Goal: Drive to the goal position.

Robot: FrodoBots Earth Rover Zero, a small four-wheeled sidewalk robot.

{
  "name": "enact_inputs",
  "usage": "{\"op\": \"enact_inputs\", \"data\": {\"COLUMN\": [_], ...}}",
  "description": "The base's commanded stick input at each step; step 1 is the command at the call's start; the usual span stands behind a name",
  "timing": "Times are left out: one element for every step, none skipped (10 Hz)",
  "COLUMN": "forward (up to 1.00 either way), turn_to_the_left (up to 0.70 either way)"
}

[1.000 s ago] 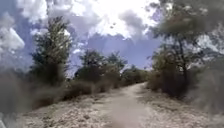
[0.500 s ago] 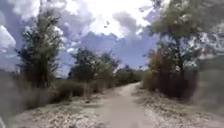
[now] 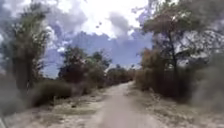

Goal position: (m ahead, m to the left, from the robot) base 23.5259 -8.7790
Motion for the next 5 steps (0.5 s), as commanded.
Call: {"op": "enact_inputs", "data": {"forward": [0.7, 0.7, 0.7, 0.7, 0.7], "turn_to_the_left": [0.0, 0.0, 0.0, 0.0, 0.0]}}
